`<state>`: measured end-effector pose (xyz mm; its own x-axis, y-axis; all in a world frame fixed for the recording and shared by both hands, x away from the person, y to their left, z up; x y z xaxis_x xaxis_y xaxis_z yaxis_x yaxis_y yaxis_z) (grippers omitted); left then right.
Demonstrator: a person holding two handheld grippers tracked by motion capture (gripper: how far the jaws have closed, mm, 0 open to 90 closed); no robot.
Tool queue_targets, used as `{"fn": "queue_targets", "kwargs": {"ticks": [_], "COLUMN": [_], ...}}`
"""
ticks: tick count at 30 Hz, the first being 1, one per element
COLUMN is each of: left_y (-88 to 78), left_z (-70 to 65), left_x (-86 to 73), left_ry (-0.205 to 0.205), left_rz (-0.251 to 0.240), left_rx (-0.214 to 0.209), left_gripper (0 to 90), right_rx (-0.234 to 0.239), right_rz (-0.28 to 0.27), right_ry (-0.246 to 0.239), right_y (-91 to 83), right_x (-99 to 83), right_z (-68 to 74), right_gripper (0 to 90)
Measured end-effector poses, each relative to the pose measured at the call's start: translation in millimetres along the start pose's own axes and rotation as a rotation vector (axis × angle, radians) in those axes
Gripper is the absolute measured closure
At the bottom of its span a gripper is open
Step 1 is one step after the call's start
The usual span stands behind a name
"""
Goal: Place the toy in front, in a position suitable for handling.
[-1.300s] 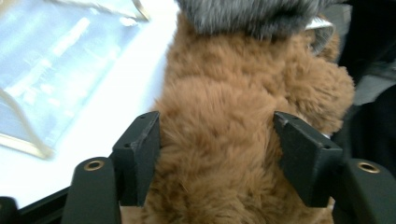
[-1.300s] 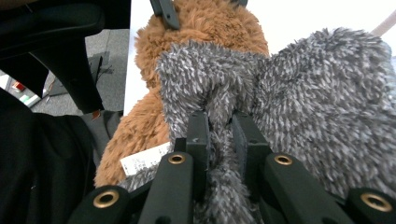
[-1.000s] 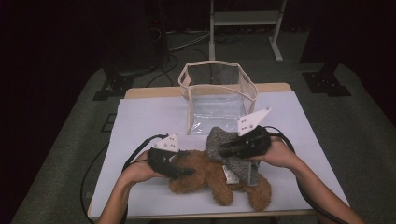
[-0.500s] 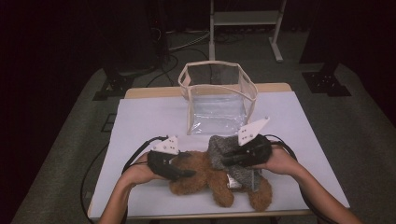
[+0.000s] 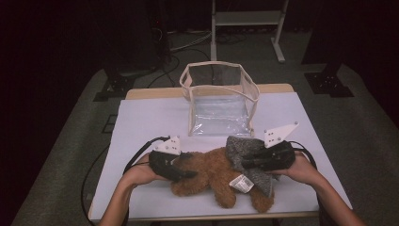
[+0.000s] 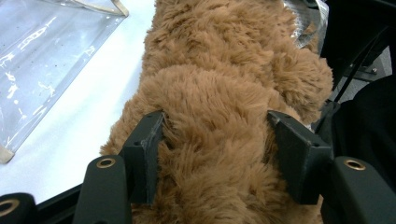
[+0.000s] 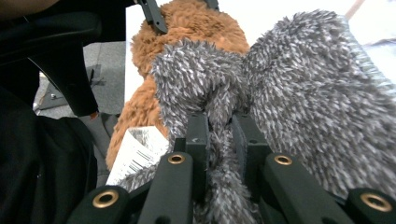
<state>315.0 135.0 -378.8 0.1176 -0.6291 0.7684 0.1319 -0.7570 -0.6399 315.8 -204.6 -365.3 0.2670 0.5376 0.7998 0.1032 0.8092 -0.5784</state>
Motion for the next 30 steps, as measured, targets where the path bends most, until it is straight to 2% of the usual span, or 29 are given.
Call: {"fn": "queue_targets", "kwargs": {"ticks": [3,7,12,16,18,19,21,23,26,30], "left_y": [-0.2,0.5,-1.3,-5.0,-8.7,-10.3,-7.1,-1.9,0.0,-4.4], "left_z": [-0.5,-2.3,-5.5,-5.6,-2.8,-0.7,-0.4,-1.9,-5.3,-9.2], "left_x": [0.2,1.8,1.3,2.4,6.2,8.9,10.5,9.3,4.6,2.2], "left_ry": [0.010,0.024,0.031,0.034,0.032,0.019,0.025,0.027,0.017,0.034], "left_rz": [0.008,0.015,0.022,0.022,0.009,-0.006,0.017,0.036,0.038,0.051], "left_rx": [-0.006,-0.012,-0.023,-0.024,0.006,0.012,0.006,-0.008,-0.043,-0.072], "left_gripper": [39.7,39.6,39.2,36.6,33.4,32.6,32.2,34.0,37.4,37.5], "right_rx": [-0.026,-0.048,-0.043,-0.012,0.003,0.006,0.012,-0.002,-0.025,-0.047], "right_rz": [0.000,-0.003,-0.007,0.006,0.012,0.016,0.010,0.010,-0.005,-0.049], "right_ry": [-0.002,-0.029,-0.045,-0.026,-0.021,-0.020,-0.019,-0.028,-0.030,0.006], "right_y": [-11.6,-15.2,-3.2,9.9,13.9,14.1,12.2,8.1,0.2,-10.4], "right_x": [3.7,18.1,35.1,31.1,26.0,24.6,23.0,24.2,26.3,25.9], "right_z": [-0.9,-0.9,-5.8,-6.8,-4.4,-3.4,-0.9,-0.3,-3.6,-11.6], "right_gripper": [77.7,77.7,77.7,77.7,77.8,77.8,77.7,77.8,77.7,77.7]}}
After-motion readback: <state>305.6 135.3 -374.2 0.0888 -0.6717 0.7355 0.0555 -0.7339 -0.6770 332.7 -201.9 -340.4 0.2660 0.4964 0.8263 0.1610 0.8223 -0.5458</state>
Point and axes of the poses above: each handheld gripper's, and its own axes: y roughly forward along the jaws, x roughly out of its top, z roughly to its left, the point moved 1 cm from there along y, roughly forward along the jaws, and after that the axes turned 3 degrees about y, right-handed, at the moved point
